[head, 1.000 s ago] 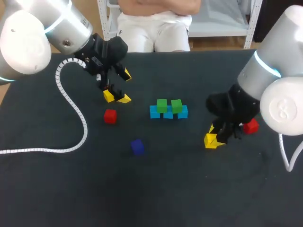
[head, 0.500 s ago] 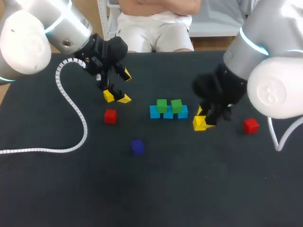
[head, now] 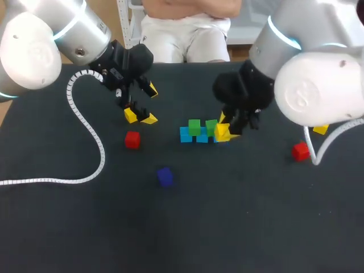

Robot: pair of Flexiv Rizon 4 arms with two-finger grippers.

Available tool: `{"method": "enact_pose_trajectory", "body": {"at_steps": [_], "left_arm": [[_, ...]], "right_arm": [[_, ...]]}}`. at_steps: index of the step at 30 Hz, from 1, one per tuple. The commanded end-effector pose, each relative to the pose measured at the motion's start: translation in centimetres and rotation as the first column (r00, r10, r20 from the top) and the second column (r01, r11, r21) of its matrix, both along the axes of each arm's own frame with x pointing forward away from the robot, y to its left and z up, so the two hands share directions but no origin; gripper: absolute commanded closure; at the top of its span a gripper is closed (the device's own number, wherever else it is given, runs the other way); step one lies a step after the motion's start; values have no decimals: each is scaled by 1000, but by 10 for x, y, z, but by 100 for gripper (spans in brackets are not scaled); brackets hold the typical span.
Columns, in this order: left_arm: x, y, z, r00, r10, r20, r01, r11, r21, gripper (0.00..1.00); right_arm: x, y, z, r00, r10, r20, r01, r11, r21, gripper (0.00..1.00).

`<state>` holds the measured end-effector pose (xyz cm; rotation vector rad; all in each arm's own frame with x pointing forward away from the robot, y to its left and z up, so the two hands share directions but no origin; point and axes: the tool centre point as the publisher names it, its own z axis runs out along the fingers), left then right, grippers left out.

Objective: Place the blue cubes, place green cubes on the blue cubes, place the yellow cubes on the green cubes, then place the red cubes on the yellow cubes, and place purple cube on the red cubes.

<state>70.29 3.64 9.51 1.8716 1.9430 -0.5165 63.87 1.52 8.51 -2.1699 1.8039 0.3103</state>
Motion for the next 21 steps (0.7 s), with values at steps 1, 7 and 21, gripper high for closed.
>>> {"method": "enact_pose_trajectory", "body": {"at_steps": [1, 7, 21], "left_arm": [[1, 0, 0, 1000, -1, -1, 1, 1000, 2, 0], [1, 0, 0, 1000, -1, -1, 1, 1000, 2, 0], [1, 0, 0, 1000, -1, -1, 1, 1000, 2, 0]], "right_arm": [[13, 12, 6, 1000, 15, -11, -15, 1000, -8, 100], [25, 21, 11, 999, 34, -11, -34, 999, 0, 100], [49, 35, 8, 999, 43, -11, -43, 999, 1, 100]]}}
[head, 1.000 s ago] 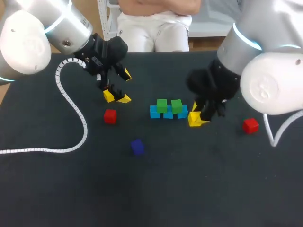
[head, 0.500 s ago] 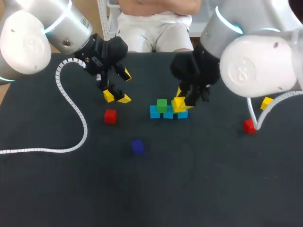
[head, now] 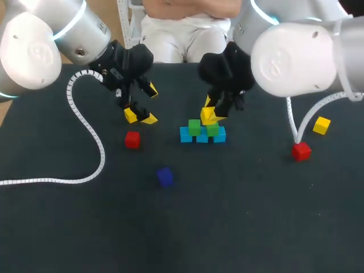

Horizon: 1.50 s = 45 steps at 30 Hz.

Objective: Place the blue cubes, place green cubes on the blue cubes, place the yellow cubes on the green cubes, then place the red cubes on the yellow cubes, and place purple cube on the red cubes.

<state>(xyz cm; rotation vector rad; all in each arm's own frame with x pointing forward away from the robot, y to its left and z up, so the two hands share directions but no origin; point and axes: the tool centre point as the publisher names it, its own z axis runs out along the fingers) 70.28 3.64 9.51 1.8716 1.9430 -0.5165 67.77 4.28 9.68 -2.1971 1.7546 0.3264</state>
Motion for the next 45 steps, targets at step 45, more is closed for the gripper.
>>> {"method": "enact_pose_trajectory", "body": {"at_steps": [45], "left_arm": [[1, 0, 0, 1000, -1, -1, 1, 1000, 2, 0]], "right_arm": [[11, -5, -17, 991, -127, -45, 121, 984, -128, 100]]}}
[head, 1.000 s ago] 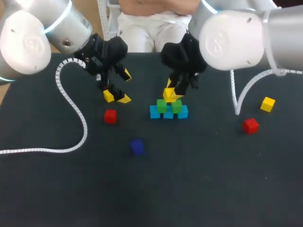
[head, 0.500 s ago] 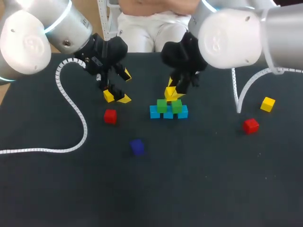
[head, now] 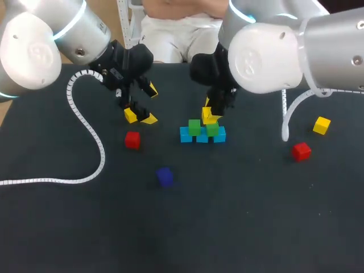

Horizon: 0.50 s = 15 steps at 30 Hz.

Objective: Place the blue cubes, place green cubes on the blue cubes, place the yellow cubes on the green cubes, then place the red cubes on the yellow cubes, and place purple cube on the red cubes.

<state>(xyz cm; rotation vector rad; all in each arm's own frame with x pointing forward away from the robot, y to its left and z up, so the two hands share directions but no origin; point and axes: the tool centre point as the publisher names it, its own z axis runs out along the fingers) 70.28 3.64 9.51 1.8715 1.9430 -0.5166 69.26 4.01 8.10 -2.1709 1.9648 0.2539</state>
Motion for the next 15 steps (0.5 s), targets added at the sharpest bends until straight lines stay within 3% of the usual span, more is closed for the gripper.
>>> {"method": "enact_pose_trajectory", "body": {"at_steps": [1, 15], "left_arm": [[1, 0, 0, 1000, -1, -1, 1, 1000, 3, 0], [1, 0, 0, 1000, -1, -1, 1, 1000, 3, 0]], "right_arm": [[-4, -2, -1, 1000, -15, -11, 15, 1000, -3, 100], [-13, 5, -1, 999, -47, -2, 47, 996, -71, 100]]}}
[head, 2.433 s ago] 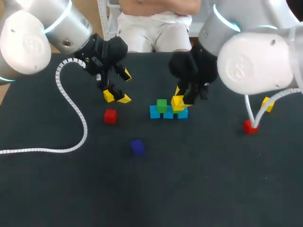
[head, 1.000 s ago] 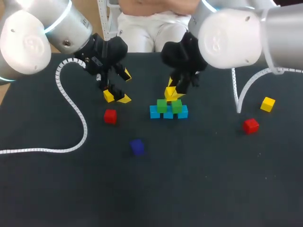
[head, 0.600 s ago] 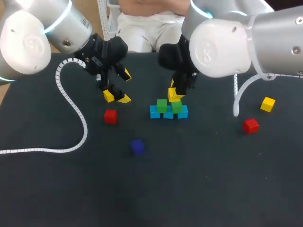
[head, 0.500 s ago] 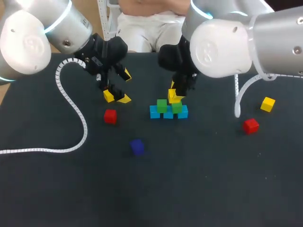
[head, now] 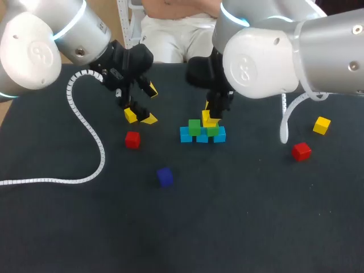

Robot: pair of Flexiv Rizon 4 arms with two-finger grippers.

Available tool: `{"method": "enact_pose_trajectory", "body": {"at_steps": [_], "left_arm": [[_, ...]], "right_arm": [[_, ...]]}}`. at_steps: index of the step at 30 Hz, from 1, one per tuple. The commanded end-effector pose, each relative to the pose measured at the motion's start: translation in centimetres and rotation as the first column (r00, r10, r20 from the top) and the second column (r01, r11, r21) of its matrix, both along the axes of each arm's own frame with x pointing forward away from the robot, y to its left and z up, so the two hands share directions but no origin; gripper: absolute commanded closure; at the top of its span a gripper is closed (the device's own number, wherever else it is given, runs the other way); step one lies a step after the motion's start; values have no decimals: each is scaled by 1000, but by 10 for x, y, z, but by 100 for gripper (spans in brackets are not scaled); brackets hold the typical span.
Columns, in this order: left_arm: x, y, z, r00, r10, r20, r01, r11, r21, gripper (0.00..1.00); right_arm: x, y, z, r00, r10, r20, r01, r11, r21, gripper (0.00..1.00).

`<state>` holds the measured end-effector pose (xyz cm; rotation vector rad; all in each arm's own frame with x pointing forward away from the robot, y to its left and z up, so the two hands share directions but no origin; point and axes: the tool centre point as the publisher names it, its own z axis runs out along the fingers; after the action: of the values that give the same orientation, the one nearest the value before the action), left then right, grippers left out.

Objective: Place the blue cubes, place green cubes on the blue cubes, place the yellow cubes on the green cubes, then place the red cubes on the yellow cubes, and place purple cube on the red cubes.

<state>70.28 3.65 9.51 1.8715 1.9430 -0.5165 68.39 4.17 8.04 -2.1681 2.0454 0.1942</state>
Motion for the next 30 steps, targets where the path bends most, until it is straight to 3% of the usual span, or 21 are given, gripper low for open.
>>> {"method": "enact_pose_trajectory", "body": {"at_steps": [1, 12, 30], "left_arm": [[1, 0, 0, 1000, -1, -1, 1, 1000, 3, 0], [1, 0, 0, 1000, -1, -1, 1, 1000, 3, 0], [1, 0, 0, 1000, -1, -1, 1, 1000, 3, 0]], "right_arm": [[-4, 3, 0, 1000, -12, 4, 12, 1000, -8, 100], [-12, 4, -7, 998, -66, 10, 66, 998, 2, 100], [-7, 4, -7, 997, -77, 19, 77, 997, 3, 100]]}}
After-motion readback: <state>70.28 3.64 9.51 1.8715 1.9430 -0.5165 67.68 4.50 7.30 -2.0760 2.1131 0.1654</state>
